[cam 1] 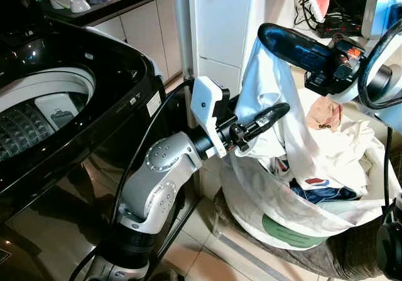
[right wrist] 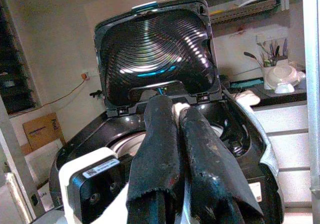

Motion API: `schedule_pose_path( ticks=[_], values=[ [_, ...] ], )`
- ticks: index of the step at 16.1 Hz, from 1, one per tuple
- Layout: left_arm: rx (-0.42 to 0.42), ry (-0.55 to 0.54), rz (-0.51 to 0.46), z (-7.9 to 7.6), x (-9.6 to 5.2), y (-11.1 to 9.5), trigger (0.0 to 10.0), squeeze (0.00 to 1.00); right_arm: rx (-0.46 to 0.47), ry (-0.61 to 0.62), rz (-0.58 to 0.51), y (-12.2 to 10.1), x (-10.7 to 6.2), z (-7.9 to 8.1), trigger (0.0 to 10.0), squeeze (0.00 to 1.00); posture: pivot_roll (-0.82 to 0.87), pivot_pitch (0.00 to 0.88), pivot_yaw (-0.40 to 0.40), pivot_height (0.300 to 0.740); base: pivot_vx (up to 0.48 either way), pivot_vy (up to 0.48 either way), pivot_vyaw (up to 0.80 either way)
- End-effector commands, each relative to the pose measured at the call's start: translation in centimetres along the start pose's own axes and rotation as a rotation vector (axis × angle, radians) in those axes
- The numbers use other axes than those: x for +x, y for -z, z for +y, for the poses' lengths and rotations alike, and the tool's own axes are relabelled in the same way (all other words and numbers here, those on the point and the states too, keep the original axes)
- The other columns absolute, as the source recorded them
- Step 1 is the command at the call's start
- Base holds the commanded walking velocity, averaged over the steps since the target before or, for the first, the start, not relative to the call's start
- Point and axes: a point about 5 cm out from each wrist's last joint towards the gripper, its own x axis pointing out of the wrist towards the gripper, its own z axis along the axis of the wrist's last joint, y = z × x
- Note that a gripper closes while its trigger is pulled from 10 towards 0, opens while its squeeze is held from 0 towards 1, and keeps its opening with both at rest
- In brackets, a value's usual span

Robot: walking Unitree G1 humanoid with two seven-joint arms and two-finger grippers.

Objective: Clothes washing

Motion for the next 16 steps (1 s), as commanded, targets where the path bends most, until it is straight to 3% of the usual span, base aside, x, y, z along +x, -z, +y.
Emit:
schedule_pose_path(
  ticks=[1,15,16],
  values=[
    [0.022,-0.009,0.002,0.3,0.2,-0.3,0.0,0.0,-0.045,-0.037,-0.005,-0.9,0.6,0.8,0.0,0.0,-0.09,0.0,0.061,0.74,0.0,0.0,0.0],
    [0.072,-0.142,0.001,2.5,-0.4,-0.7,0.0,0.0,-0.051,0.013,-0.003,-0.8,0.5,0.3,0.0,0.0,-0.09,0.0,0.066,0.74,0.0,0.0,0.0],
    [0.071,-0.159,-0.005,2.8,-0.5,-0.9,0.0,0.0,-0.057,0.042,-0.008,-0.9,0.4,0.1,10.0,0.4,-0.09,0.0,0.066,0.74,0.0,0.0,0.0]
  ],
)
